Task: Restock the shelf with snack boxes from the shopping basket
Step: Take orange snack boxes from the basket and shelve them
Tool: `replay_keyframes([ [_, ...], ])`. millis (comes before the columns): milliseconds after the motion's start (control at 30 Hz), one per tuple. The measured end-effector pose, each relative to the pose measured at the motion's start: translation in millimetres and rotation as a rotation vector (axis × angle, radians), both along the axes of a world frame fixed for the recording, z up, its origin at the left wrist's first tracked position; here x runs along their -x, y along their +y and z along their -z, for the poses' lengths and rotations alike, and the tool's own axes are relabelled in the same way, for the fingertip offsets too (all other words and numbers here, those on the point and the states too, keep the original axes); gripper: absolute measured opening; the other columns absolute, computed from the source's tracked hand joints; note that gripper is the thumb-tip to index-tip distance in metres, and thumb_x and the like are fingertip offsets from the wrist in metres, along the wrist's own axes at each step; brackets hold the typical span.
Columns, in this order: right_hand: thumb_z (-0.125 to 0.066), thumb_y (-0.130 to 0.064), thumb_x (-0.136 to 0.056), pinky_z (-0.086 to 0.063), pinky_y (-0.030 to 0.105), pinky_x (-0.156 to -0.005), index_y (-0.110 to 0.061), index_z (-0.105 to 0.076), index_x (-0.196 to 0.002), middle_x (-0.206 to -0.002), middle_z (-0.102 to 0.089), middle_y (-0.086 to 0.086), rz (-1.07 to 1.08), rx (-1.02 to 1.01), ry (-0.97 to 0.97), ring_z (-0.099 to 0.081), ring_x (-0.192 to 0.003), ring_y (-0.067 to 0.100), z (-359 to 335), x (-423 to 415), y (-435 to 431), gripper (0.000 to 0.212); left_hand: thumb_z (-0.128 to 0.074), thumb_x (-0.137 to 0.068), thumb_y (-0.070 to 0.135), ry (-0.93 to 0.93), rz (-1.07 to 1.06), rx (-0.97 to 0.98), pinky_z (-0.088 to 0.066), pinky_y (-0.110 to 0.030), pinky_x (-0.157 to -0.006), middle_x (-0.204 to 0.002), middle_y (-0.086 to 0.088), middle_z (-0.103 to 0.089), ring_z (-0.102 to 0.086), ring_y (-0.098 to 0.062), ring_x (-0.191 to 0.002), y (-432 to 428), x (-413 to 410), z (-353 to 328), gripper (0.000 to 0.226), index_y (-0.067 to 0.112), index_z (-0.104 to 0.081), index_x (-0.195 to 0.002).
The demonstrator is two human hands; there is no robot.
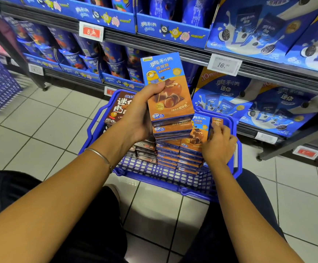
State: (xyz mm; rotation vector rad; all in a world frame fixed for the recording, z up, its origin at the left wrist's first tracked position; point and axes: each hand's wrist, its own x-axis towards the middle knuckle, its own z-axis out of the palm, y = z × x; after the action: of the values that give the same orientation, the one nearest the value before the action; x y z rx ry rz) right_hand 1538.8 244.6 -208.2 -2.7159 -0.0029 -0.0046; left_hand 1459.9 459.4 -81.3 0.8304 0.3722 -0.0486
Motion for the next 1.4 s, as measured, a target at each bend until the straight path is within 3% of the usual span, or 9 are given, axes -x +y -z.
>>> replay_keyframes([
  [167, -0.061, -0.008, -0.092, -0.042, 0.049, -0.095, -0.018, -0.048, -0.143, -0.146, -0.044, 0.009, 0.114, -0.189, -0.136, -0.048, -0.121, 0.040, -16, 1, 6, 0.054, -0.067, -0.094, 0.032, 0.007, 0.001, -0.008, -0.064, -0.048, -0.084, -0.107, -0.011, -0.080, -0.078, -0.029, -0.093, -3, 0, -1, 0.023, 0.017, -0.084, -0.096],
  [300, -0.060, -0.006, -0.089, -0.042, 0.042, -0.097, -0.022, -0.049, -0.145, -0.146, -0.051, 0.003, 0.100, -0.314, -0.274, -0.051, -0.123, 0.033, -57, 0, 15, 0.059, -0.068, -0.093, 0.033, 0.023, -0.002, -0.039, -0.062, -0.050, -0.090, -0.112, -0.012, -0.079, -0.077, -0.030, -0.097, -3, -1, -2, 0.027, 0.015, -0.077, -0.112],
  [400, -0.065, -0.012, -0.091, -0.041, 0.012, -0.084, -0.022, -0.054, -0.140, -0.136, -0.058, -0.002, 0.056, -0.572, -0.279, -0.056, -0.120, 0.013, -98, -4, 15, 0.051, -0.068, -0.093, 0.034, 0.045, -0.004, -0.050, -0.061, -0.051, -0.093, -0.116, -0.013, -0.077, -0.076, -0.031, -0.100, -3, -2, -5, 0.035, 0.014, -0.074, -0.121],
  [467, -0.069, -0.007, -0.088, -0.042, 0.002, -0.077, -0.013, -0.059, -0.132, -0.121, -0.065, -0.003, -0.003, -0.793, -0.300, -0.062, -0.103, -0.004, -128, -4, 15, 0.046, -0.067, -0.095, 0.033, 0.054, -0.015, -0.058, -0.063, -0.050, -0.090, -0.116, -0.011, -0.078, -0.076, -0.030, -0.098, -2, -2, -6, 0.033, 0.016, -0.074, -0.122],
  [633, -0.068, 0.000, -0.078, -0.057, 0.026, -0.091, -0.004, -0.062, -0.124, -0.115, -0.073, 0.010, -0.066, -1.086, -0.330, -0.072, -0.105, 0.012, -186, -3, 6, 0.047, -0.067, -0.097, 0.033, 0.082, -0.008, -0.071, -0.065, -0.046, -0.076, -0.106, -0.010, -0.081, -0.079, -0.027, -0.087, -1, 0, -3, 0.023, 0.020, -0.085, -0.090],
  [800, -0.067, -0.008, -0.078, -0.059, 0.036, -0.076, -0.002, -0.067, -0.122, -0.106, -0.075, 0.019, -0.070, -1.449, -0.071, -0.073, -0.087, 0.026, -199, -3, 15, 0.045, -0.068, -0.097, 0.034, 0.083, 0.016, -0.104, -0.065, -0.042, -0.071, -0.104, -0.009, -0.082, -0.080, -0.027, -0.086, -2, 0, -4, 0.024, 0.021, -0.087, -0.087],
  [967, -0.065, -0.003, -0.091, -0.057, 0.033, -0.069, -0.004, -0.069, -0.118, -0.098, -0.077, 0.014, -0.074, -1.391, 0.145, -0.072, -0.073, 0.019, -178, 3, 49, 0.028, -0.068, -0.096, 0.042, 0.074, 0.027, -0.106, -0.062, -0.045, -0.080, -0.116, -0.010, -0.079, -0.078, -0.030, -0.100, 3, -2, -4, 0.027, 0.022, -0.083, -0.106],
  [1200, -0.061, -0.020, -0.093, -0.058, 0.049, -0.087, -0.016, -0.061, -0.130, -0.114, -0.075, 0.014, -0.124, -1.406, 0.356, -0.074, -0.096, 0.029, -157, 2, 74, 0.038, -0.068, -0.094, 0.053, 0.103, -0.013, -0.154, -0.060, -0.045, -0.088, -0.124, -0.012, -0.076, -0.075, -0.033, -0.110, 17, -12, 0, 0.040, 0.024, -0.080, -0.118],
  [1400, -0.065, -0.025, -0.089, -0.059, 0.037, -0.069, -0.021, -0.060, -0.131, -0.096, -0.077, 0.012, -0.141, -1.441, 0.440, -0.074, -0.080, 0.023, -152, -13, 84, 0.043, -0.063, -0.096, 0.055, 0.080, 0.009, -0.124, -0.063, -0.042, -0.086, -0.126, -0.010, -0.076, -0.076, -0.031, -0.111, 25, -27, 3, 0.041, 0.027, -0.077, -0.123],
])
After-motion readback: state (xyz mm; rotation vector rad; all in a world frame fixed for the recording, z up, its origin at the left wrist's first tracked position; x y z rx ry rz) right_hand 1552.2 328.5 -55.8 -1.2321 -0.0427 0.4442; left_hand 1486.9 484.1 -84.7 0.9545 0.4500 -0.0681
